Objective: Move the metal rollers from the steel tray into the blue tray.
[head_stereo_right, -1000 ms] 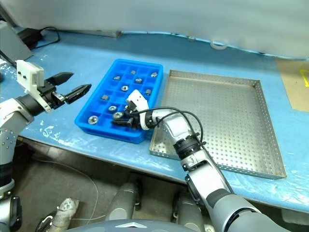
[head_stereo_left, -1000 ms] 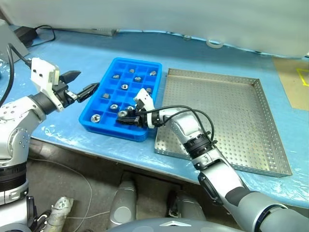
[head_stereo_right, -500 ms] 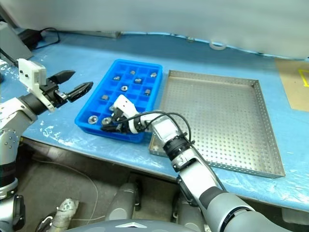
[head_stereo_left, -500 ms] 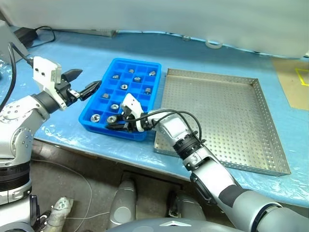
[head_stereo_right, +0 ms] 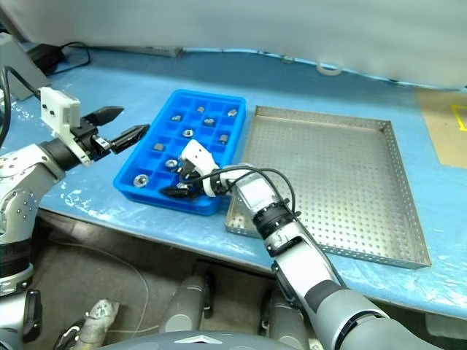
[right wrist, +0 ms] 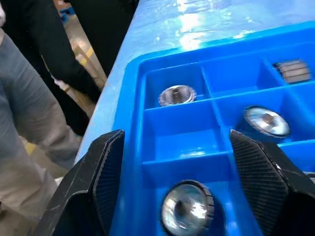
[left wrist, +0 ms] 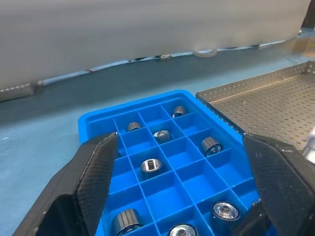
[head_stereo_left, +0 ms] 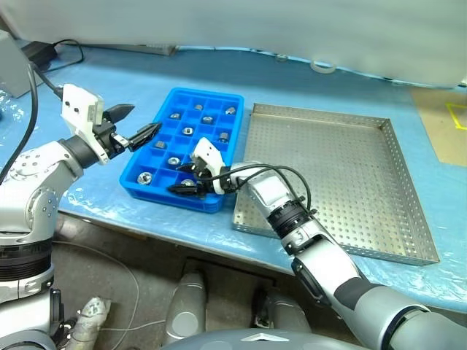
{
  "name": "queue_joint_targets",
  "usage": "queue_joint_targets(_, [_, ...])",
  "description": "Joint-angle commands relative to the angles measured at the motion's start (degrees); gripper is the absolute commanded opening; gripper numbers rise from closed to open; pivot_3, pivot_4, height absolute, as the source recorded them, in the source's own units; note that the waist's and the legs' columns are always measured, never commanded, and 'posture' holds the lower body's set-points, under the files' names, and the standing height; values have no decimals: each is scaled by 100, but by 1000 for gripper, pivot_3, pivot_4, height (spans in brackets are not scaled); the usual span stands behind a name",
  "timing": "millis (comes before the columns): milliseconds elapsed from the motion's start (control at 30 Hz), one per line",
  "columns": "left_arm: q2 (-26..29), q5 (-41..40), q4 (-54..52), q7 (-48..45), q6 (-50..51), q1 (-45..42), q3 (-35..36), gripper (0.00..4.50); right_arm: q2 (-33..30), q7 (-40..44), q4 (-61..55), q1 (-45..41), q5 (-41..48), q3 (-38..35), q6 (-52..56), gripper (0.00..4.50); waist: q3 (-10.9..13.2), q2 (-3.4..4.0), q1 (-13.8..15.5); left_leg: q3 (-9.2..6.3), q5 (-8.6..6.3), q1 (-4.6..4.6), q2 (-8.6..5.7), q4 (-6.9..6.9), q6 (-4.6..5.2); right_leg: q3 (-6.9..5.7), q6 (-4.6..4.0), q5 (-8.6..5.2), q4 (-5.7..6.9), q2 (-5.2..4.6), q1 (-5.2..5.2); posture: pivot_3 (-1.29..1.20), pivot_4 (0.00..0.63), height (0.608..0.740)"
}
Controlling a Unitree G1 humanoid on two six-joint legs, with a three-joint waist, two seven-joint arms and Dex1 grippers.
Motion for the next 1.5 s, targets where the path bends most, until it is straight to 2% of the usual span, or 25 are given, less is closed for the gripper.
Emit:
queue_joint_targets(33, [-57,4,-1,-44,-160,-113,-16,4282,-551,12,-845,159,285,-586,260,3577,-1,-2,26,0,0,-1,0,2,1,0,1,1,-1,0,1,234,150,740])
queue_joint_targets(233, [-494,120,196,-8,-296,-427,-423,4282,-1789,141,-2438,769,930,-1490,1086,3577,-2,-4,78,2,0,1,3,4,2,3,32,19,-5,4,0,176,150,740])
queue_joint_targets(367, [-1493,202,310,226,-377,-796,-1116,4282,-2237,-173,-2943,980,1200,-2079,1384,3577,-3,-3,55,7,1,2,2,8,4,6,32,19,-4,4,1,89,150,740])
queue_joint_targets(500, [-2098,440,766,300,-593,-1168,-1443,4282,-2366,-586,-3210,1203,1275,-2363,1497,3577,-3,-5,-71,11,6,4,2,14,20,10,17,11,-4,3,6,29,150,740])
queue_joint_targets(733, [-2258,649,993,36,-718,-1490,-1782,4282,-2173,-1103,-3901,1702,1452,-2338,1684,3577,-3,-2,-403,13,8,2,3,11,41,9,33,21,-3,6,-1,-29,150,740])
queue_joint_targets(1067, [-2525,917,1214,52,-962,-1617,-1894,4282,-2277,-1323,-4001,1674,1481,-2251,1716,3577,-3,-2,-422,16,8,9,3,25,59,10,12,10,-6,4,16,-41,150,740])
queue_joint_targets(1500, [-2437,926,1095,-3,-905,-1482,-1805,4282,-2156,-1450,-3721,1555,1398,-2015,1509,3577,-3,-2,-404,17,8,10,4,26,69,9,11,9,-8,4,18,-6,150,740])
